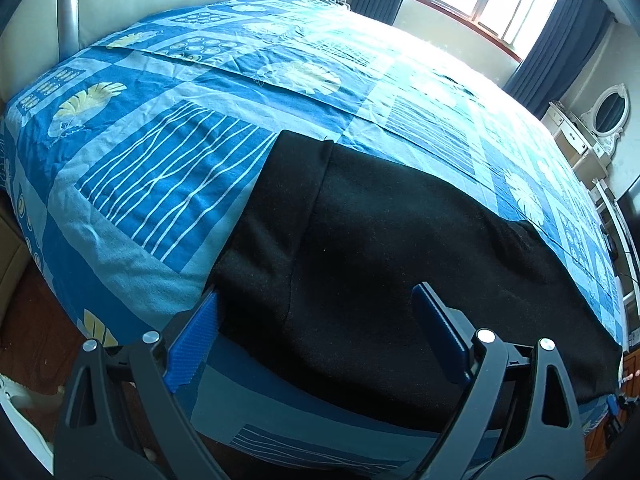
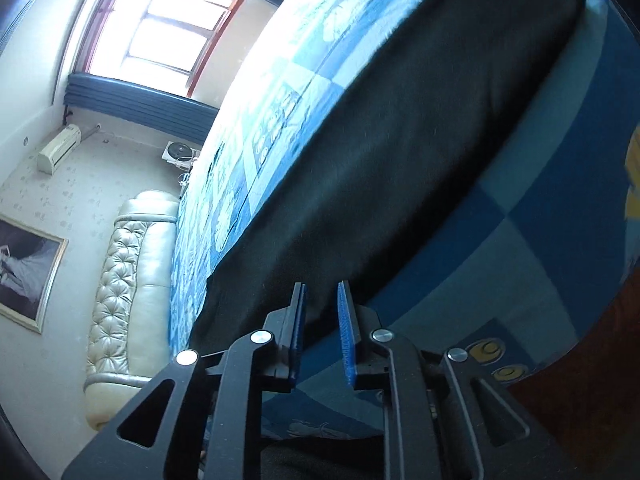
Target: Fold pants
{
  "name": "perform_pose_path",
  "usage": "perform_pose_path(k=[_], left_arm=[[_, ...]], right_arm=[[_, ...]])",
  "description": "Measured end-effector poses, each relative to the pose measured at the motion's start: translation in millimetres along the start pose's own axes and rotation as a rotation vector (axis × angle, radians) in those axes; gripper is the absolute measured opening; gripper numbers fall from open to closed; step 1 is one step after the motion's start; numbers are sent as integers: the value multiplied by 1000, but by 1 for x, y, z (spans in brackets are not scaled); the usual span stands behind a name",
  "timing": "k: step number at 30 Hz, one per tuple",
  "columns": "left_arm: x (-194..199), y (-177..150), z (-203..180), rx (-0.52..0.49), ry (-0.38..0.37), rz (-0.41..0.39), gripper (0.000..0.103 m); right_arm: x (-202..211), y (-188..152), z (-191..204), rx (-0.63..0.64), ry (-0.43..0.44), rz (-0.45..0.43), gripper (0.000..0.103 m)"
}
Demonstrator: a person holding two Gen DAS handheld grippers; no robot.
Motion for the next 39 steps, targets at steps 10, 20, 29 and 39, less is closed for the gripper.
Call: perform_pose_path(k=[10, 20, 29, 39], left_arm=[[-2, -2, -2, -32, 1, -2, 93], [0, -5, 12, -34, 44, 11, 93], [2, 8, 8, -46, 36, 6, 93], [0, -7, 8, -56, 14, 52, 93]], right_arm=[[76, 171, -114, -84, -96, -188, 62], [-1, 185, -128, 15, -160, 77, 64], [-14, 170, -106, 131, -267, 163, 32], [31, 166, -20, 130, -107, 51, 25]])
Point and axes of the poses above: each gripper's, at about its wrist camera, not at the fingertips, and x roughly against the way its jaws point, z to its left, y to its top, the point moved 4 cm from there along -x, roughly the way its jaws point, and after that the axes turned 6 degrees about -x, right-handed, at the moved point
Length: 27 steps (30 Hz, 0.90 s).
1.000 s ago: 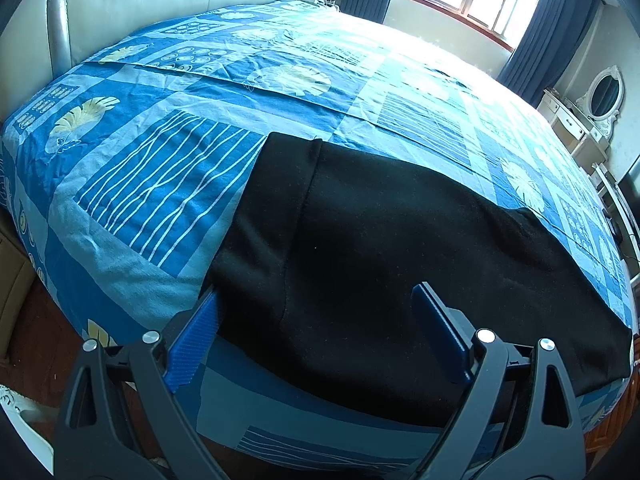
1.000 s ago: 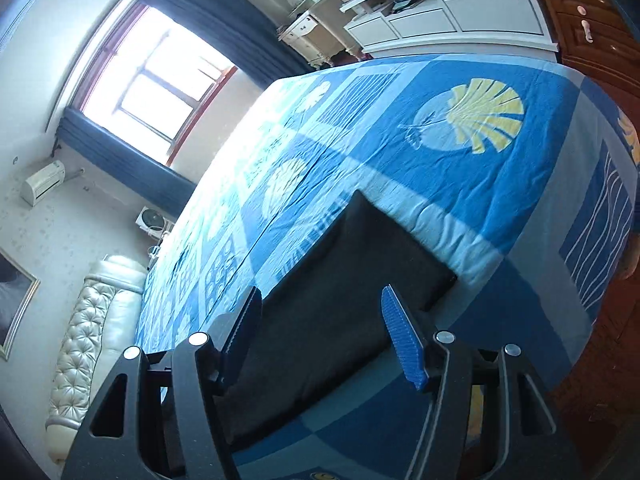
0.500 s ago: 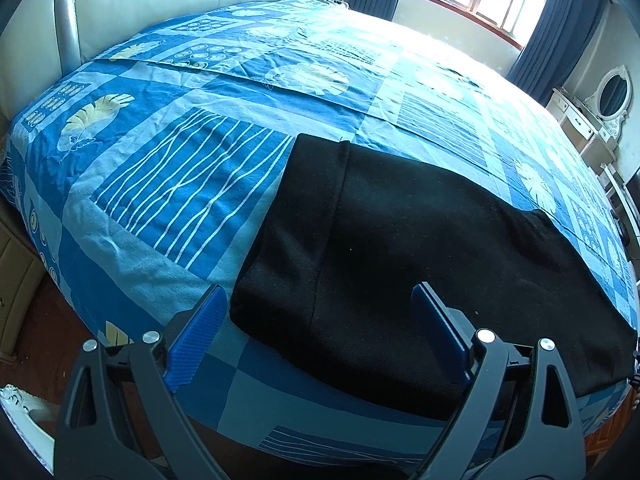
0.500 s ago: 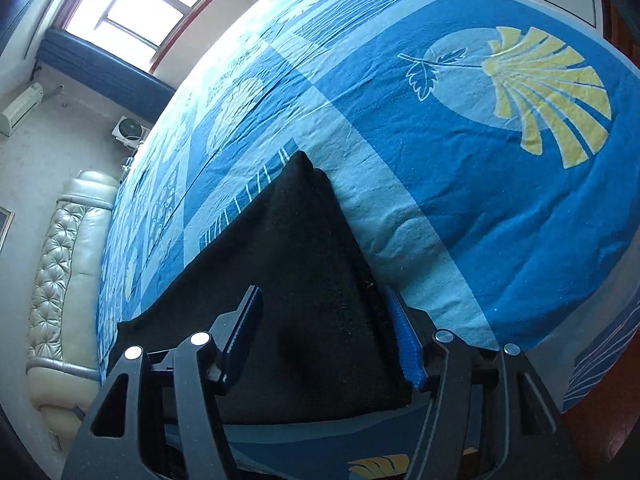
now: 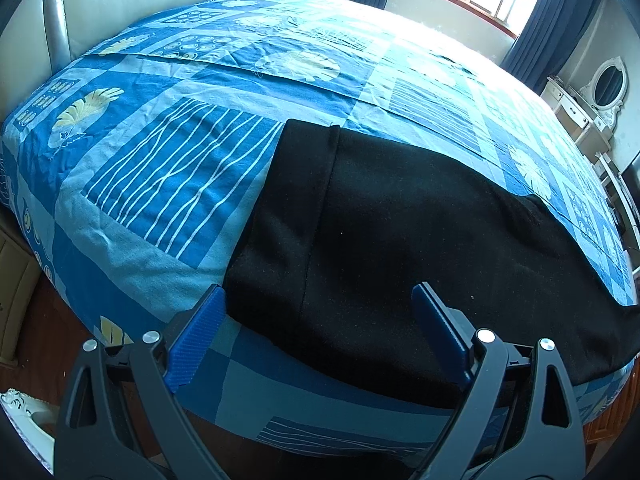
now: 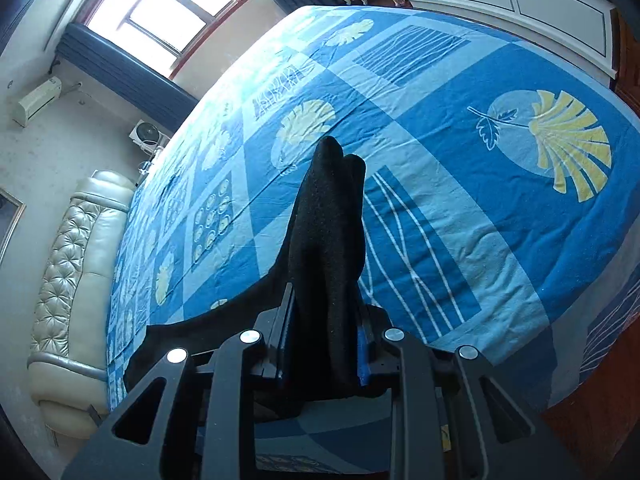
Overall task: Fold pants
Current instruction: 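Grasp the pant leg end with the right gripper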
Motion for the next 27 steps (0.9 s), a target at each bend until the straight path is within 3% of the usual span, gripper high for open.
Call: perform_pose_path(k=[9, 13, 14, 17, 19, 21, 27], left_arm=[[5, 3, -5, 9, -45, 12, 93], [11, 4, -17, -41, -41, -9, 93], [12, 4, -20, -54, -40, -12, 93], [13, 4, -27, -84, -35, -22, 93], [12, 2, -31, -95, -34, -19, 93], [10, 0, -33, -91, -42, -9, 93], [10, -3, -40, -92, -70, -5, 93]], right_arm=[[21, -23, 152, 196, 109, 3, 25], [1, -55, 215, 300, 129, 35, 25], [-7, -64, 230, 318, 147, 49, 17], [-39, -96, 271, 400, 148, 98, 11], [-69, -119, 287, 421, 135, 162, 9], [-98, -140, 291, 460, 70, 200, 9], [-165, -198, 265, 512, -95, 307, 9]])
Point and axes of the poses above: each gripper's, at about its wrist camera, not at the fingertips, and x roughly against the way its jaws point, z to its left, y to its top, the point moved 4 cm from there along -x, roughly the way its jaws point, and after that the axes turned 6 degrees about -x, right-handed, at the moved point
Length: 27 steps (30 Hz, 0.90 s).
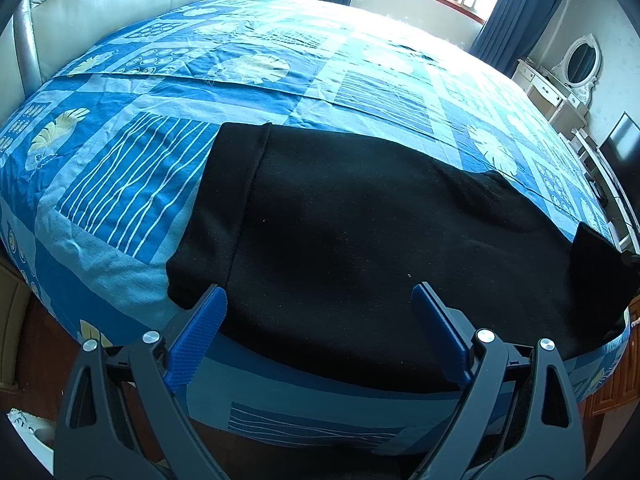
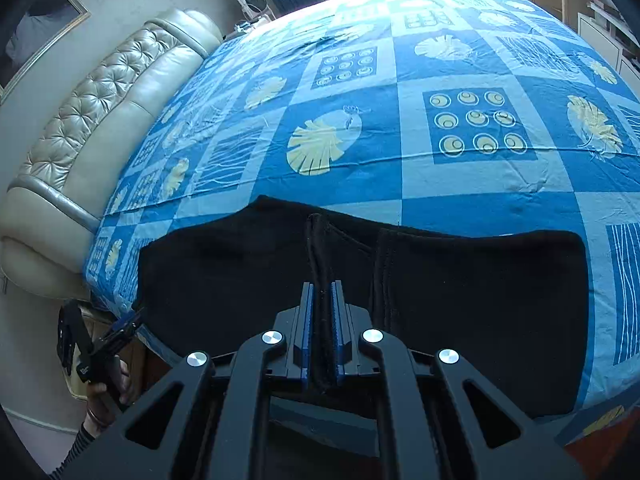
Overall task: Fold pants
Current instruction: 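Grasp the pant leg end with the right gripper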
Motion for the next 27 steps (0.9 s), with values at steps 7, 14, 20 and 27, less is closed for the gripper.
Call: perform_pose_path(k=[7, 14, 20, 27], left_arm=[[0, -1, -1, 1, -8, 3, 93], [-1, -1, 2, 28, -14, 6, 93], [-1, -1, 1, 22, -13, 9, 93], [-2, -1, 1, 37, -21, 13, 93]], right_arm=[[-30, -41, 1, -115, 59, 58, 37], [-3, -40, 9, 91, -276, -106, 53], [-44, -39, 2, 157, -421, 10, 53], [-43, -39, -7, 102, -402, 12, 21]])
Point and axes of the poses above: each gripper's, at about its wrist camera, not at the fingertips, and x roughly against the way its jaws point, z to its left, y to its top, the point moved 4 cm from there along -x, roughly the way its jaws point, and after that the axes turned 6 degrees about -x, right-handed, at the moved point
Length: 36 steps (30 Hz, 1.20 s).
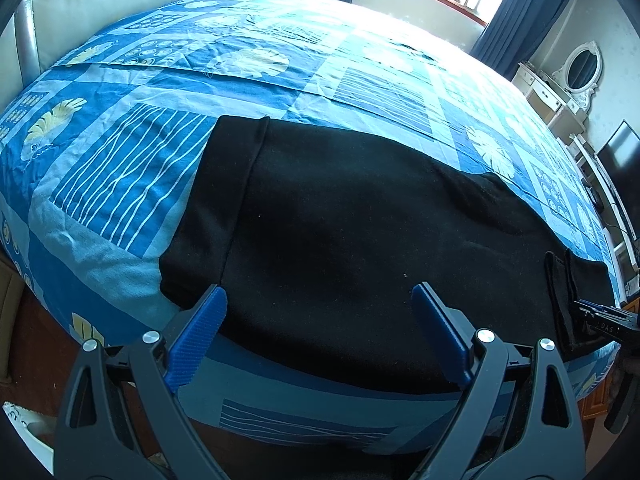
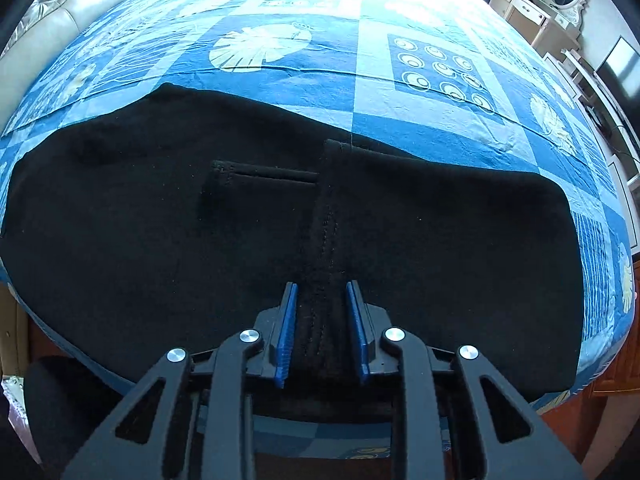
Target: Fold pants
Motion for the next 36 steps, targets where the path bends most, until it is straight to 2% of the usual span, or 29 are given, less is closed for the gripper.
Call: perform_pose_path(k=[2, 6, 9, 12, 15, 18, 20, 21, 24, 27, 28, 30, 31, 33, 34, 35, 36], left_arm=[[0, 0, 0, 7, -4, 1, 93], [-1, 1, 0, 8, -6, 1, 93], [-1, 1, 1, 7, -4, 1, 93], [-1, 1, 0, 7, -5, 1, 93], [0, 1, 0, 13, -7, 1, 93], [0, 1, 1, 19, -11, 0, 93], [0, 1, 0, 21, -12, 0, 93], [0, 1, 0, 21, -13, 0, 93], [2, 1, -1, 17, -17, -3, 93], [3, 1, -2, 17, -21, -5, 93], [4, 2, -2, 18, -22, -5, 93], [4, 2, -2, 21, -25, -5, 93], [5, 2, -2, 23, -27, -5, 93], [5, 2, -1, 29, -30, -5, 93], [5, 2, -1, 32, -31, -3, 93], [4, 2, -1, 35, -33, -2, 93], [4, 2, -1, 38, -35, 0, 93]], right_arm=[[11, 2, 1, -38, 59, -24, 16], [27, -2, 28, -38, 201, -17, 15], [18, -14, 49, 21, 175, 5, 15], [0, -22, 50, 9, 186, 50, 16], [3, -21, 51, -2, 191, 49, 21], [15, -15, 52, -17, 173, 15, 28], [19, -10, 55, -14, 129, -9, 55], [18, -8, 57, -5, 108, -15, 58], [10, -6, 70, 39, 63, 1, 59], [-4, -6, 75, 101, -59, -5, 59], [-11, -7, 74, 109, -73, 6, 59], [-18, -9, 69, 88, -50, 10, 59], [-19, -9, 66, 76, -35, 9, 58], [-17, -7, 61, 61, -39, 8, 43], [-15, -5, 57, 49, -35, 7, 30], [-13, -2, 52, 23, -15, 9, 22], [-12, 0, 46, -16, 18, 16, 21]])
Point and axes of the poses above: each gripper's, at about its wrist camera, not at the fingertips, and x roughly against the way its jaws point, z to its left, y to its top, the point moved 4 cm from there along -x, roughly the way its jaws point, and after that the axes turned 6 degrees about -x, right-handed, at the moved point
